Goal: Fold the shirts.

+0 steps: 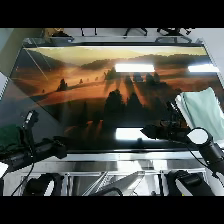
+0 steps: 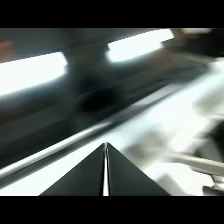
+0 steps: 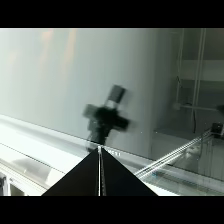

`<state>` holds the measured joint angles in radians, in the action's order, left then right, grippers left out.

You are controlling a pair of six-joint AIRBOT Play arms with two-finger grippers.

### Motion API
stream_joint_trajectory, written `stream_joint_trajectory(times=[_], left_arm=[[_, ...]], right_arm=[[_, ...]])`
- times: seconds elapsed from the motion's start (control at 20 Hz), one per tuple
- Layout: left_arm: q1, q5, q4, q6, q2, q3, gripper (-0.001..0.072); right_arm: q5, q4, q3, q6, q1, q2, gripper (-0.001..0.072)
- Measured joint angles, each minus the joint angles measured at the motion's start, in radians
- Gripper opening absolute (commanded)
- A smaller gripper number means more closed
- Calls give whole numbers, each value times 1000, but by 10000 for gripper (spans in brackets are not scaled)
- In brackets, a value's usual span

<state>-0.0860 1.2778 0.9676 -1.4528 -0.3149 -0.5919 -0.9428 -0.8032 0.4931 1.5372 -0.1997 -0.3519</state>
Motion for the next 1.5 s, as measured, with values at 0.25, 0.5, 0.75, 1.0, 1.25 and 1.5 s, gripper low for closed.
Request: stream_joint_trajectory(times=[0.25,0.5,0.75,1.0,1.25,1.5], left_arm=[[0,91,640,-230,0,-71,690],[77,117,995,-320,-12,-19,689],[330,72,1083,-303,-178,76,690],[589,-50,1099,-268,-421,95,690],[698,-166,1100,-259,-640,3,690],[715,-264,1041,-258,-851,-150,691]], right_arm=[[0,0,0,0,0,0,19],[0,0,0,0,0,0,20],[0,0,0,0,0,0,19],[0,0,0,0,0,0,20],[0,0,0,0,0,1,20],[0,0,0,0,0,-1,19]])
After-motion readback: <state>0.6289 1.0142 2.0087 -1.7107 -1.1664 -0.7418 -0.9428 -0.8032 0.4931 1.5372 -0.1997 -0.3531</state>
